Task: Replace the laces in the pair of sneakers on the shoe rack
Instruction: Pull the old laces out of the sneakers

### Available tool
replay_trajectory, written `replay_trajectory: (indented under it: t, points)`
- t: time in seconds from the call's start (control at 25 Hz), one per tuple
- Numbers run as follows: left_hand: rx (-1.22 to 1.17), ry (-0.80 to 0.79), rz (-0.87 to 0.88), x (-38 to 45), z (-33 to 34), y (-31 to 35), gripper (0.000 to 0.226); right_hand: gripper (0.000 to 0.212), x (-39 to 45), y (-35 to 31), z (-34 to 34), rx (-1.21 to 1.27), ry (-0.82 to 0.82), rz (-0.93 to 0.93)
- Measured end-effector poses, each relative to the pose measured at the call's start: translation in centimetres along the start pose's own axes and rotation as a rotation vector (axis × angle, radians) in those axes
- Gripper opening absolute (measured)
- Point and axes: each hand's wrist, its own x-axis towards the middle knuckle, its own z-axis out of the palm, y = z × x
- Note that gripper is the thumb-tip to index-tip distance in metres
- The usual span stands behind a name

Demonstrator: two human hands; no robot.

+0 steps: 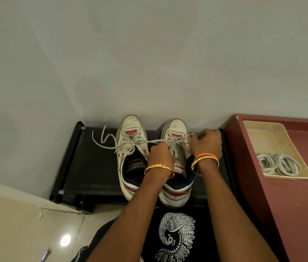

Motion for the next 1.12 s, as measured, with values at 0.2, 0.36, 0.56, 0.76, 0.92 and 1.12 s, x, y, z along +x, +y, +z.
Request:
replay_trajectory:
  t: [0.2,0.36,0.56,0.76,0.92,1.12]
  points:
    - [-0.246,0.02,-0.049,-0.1,0.1,-0.2,0.026,0.011,1.1,0.6,-0.6,0.352,-0.151,0.473]
    - [-0.339,-0.033,-0.088,0.2,-0.1,-0.4,0.028,0.028,-0.1,-0.7,-0.5,-0.222,-0.185,-0.298]
    - [-0.346,-0.034,-0.124,0.5,0.2,-0.4,0.029,0.034,-1.0,-1.4,1.2,-0.666,-0.414,-0.441]
    - [-0.325,-0.021,-0.119,0.3,0.0,-0.3,0.032,0.017,-0.7,-1.0,0.6,-0.363,-0.42,-0.354]
    - [-0.318,-0.002,-0.112,0.1,-0.2,-0.1,0.027,0.018,0.7,-0.1,-1.8,0.188,-0.247,-0.145]
    - [-0.295,-0.002,-0.131,-0.1,-0.3,0.1,0.028,0.015,2.9,1.8,-4.9,1.056,-0.077,0.413]
